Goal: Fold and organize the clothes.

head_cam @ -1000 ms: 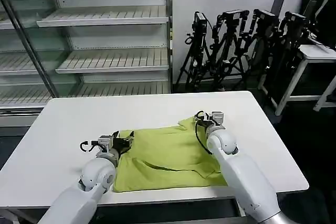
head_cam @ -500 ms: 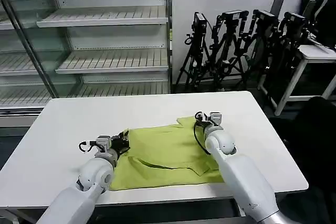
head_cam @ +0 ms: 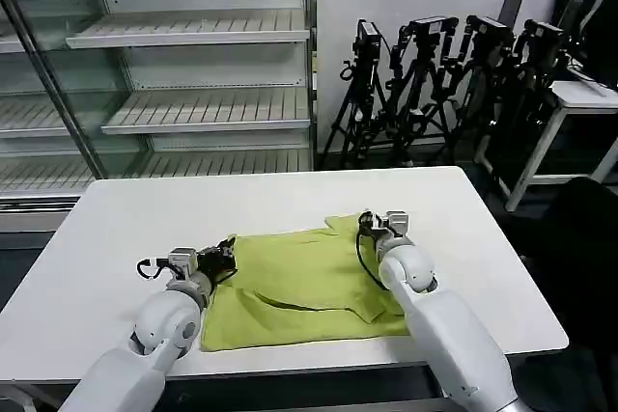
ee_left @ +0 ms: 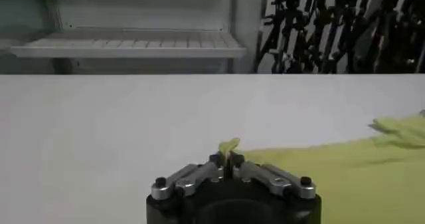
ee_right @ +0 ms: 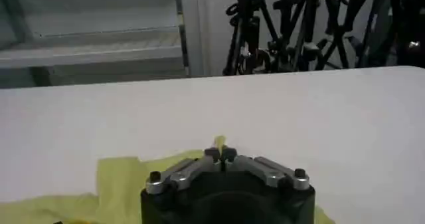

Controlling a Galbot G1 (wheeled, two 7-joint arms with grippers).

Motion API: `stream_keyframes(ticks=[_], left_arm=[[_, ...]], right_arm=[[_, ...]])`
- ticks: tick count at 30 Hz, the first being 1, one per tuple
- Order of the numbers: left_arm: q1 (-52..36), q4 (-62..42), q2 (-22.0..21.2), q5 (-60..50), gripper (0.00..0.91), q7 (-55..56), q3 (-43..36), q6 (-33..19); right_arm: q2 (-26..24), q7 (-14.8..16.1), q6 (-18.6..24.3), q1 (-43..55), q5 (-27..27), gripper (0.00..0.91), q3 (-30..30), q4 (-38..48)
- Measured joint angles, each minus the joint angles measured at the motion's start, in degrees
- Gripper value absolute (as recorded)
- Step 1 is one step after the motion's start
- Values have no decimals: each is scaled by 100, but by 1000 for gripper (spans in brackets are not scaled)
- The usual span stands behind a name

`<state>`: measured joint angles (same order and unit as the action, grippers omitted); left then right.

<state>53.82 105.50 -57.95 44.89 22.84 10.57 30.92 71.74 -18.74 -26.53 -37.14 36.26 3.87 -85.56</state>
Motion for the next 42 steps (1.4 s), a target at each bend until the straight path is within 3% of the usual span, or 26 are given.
stream_keyframes(ticks=[24, 40, 42], left_arm=[[1125, 1268, 526, 103, 101, -276, 611, -37], [2142, 1861, 636, -238, 101, -349, 766, -3], [2201, 1865, 637, -290, 202, -354, 769, -1]], right_arm=[[-795, 488, 332, -1524, -326, 0, 826, -2245], [-629, 532, 343, -3191, -933, 0, 1441, -3288], [-592, 505, 311, -3360, -977, 0, 1492, -3316]])
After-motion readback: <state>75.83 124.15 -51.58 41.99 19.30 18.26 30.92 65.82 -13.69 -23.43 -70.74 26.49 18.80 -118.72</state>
